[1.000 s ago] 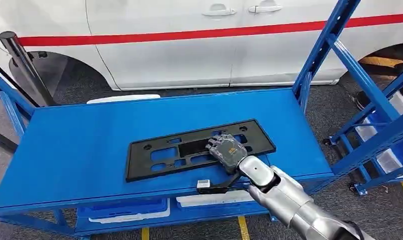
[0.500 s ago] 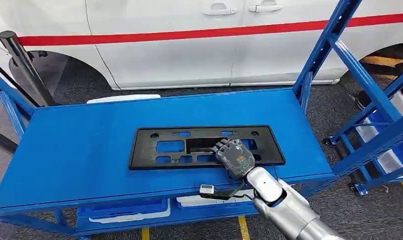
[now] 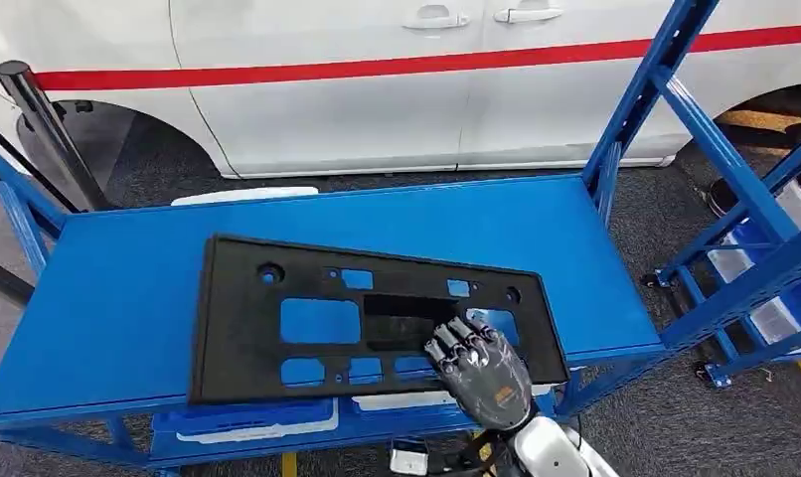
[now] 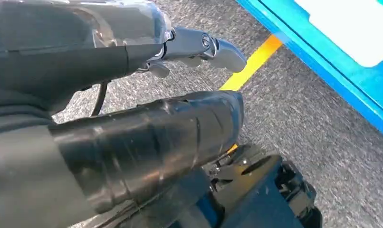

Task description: Take the parts from the cabinet and place them on the table.

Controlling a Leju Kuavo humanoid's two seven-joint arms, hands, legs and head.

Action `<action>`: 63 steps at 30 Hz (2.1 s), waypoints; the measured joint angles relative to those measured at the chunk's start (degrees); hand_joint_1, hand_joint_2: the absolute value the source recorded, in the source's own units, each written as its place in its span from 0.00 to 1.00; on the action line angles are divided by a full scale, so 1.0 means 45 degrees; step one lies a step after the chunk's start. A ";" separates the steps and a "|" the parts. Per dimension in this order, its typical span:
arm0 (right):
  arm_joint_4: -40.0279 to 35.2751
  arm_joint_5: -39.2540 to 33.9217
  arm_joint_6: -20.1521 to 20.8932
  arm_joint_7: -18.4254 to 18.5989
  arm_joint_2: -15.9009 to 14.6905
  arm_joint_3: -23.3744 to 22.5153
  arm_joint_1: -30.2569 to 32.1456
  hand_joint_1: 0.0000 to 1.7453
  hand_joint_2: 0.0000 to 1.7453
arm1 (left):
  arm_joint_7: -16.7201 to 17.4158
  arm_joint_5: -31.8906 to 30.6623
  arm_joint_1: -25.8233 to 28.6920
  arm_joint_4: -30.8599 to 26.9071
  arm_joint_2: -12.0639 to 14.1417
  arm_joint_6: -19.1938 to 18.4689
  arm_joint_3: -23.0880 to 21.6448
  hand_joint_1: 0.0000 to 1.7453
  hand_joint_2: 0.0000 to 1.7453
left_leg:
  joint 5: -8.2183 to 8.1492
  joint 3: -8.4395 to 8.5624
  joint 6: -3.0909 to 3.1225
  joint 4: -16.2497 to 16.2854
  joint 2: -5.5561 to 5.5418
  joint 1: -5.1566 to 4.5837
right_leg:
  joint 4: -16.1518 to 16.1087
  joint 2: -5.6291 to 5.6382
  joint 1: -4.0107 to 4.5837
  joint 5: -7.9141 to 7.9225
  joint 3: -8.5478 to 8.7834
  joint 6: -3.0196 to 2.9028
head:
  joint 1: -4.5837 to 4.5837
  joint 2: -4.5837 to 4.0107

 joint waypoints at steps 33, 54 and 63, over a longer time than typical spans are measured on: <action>-0.1391 0.0005 0.0005 -0.0987 0.0612 -0.1544 0.1604 1.00 1.00 | -0.0145 0.0160 0.0002 0.0000 -0.0083 0.0091 0.0321 0.00 1.00 | 0.0000 0.0001 0.0000 0.0001 0.0004 0.0000 | -0.0001 0.0002 -0.0004 0.0001 0.0003 0.0001 | 0.0000 0.0000; -0.2451 0.0005 0.0000 -0.0098 0.0860 -0.1437 0.2327 1.00 1.00 | 0.0471 0.0073 -0.0002 0.0000 -0.0180 0.0675 0.0369 0.00 1.00 | -0.0049 -0.0033 0.0177 0.0092 -0.0005 -0.0088 | -0.0090 0.0004 -0.0113 0.0039 0.0028 0.0164 | -0.0005 0.0000; -0.3241 0.0005 0.0000 0.0179 0.0966 -0.1476 0.2916 1.00 1.00 | 0.0583 0.0063 -0.0010 0.0000 -0.0272 0.0830 0.0389 0.00 1.00 | 0.0132 0.0176 0.0355 -0.0265 0.0068 0.0105 | 0.2914 -0.0032 -0.0226 -0.0963 -0.1435 0.0401 | 0.0005 0.0000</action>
